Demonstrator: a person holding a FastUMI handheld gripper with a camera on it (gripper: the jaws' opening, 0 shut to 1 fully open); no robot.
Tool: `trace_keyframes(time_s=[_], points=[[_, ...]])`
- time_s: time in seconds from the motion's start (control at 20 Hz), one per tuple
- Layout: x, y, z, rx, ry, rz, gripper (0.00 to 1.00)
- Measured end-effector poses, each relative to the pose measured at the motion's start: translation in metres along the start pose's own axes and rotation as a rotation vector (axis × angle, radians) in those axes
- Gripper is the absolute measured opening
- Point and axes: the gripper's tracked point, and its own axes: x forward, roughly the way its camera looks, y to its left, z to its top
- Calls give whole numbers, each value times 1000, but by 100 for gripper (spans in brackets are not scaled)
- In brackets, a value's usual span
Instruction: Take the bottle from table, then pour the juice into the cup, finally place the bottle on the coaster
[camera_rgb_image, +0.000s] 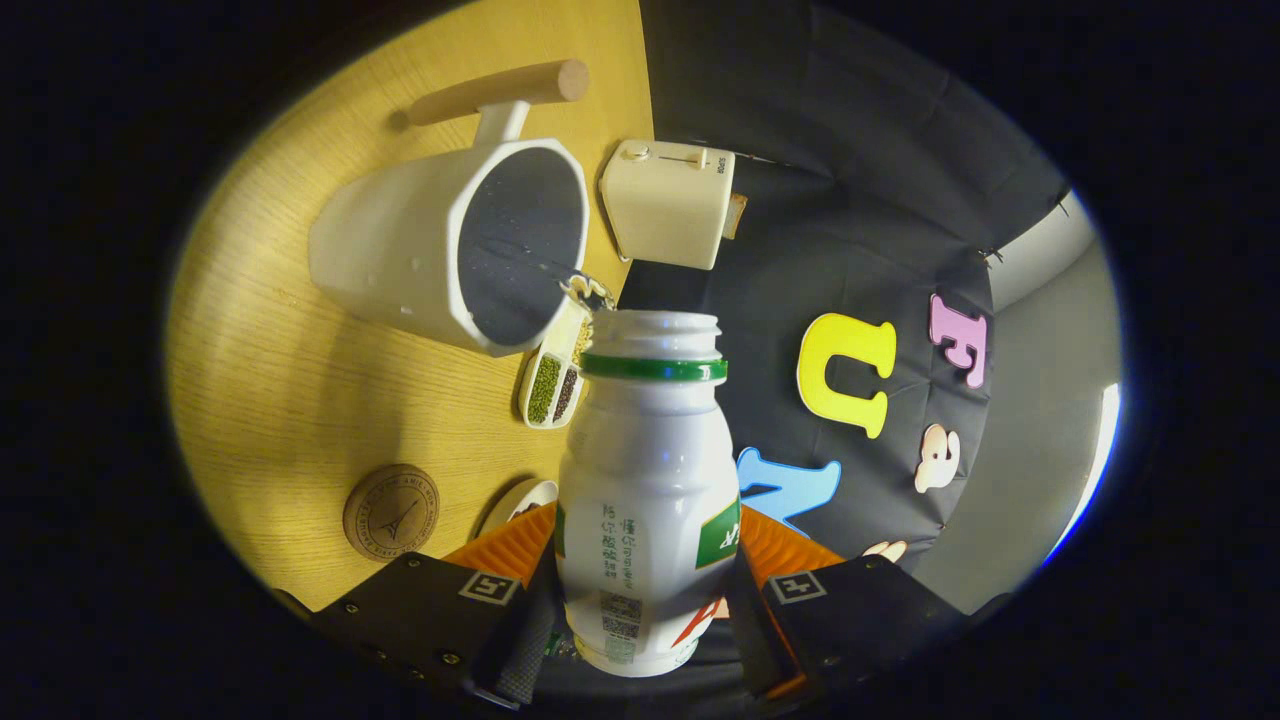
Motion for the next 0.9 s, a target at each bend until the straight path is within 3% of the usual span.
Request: trace_keyframes(time_s=[0.9], points=[[2,-8,-3,-89,13,-14,75]])
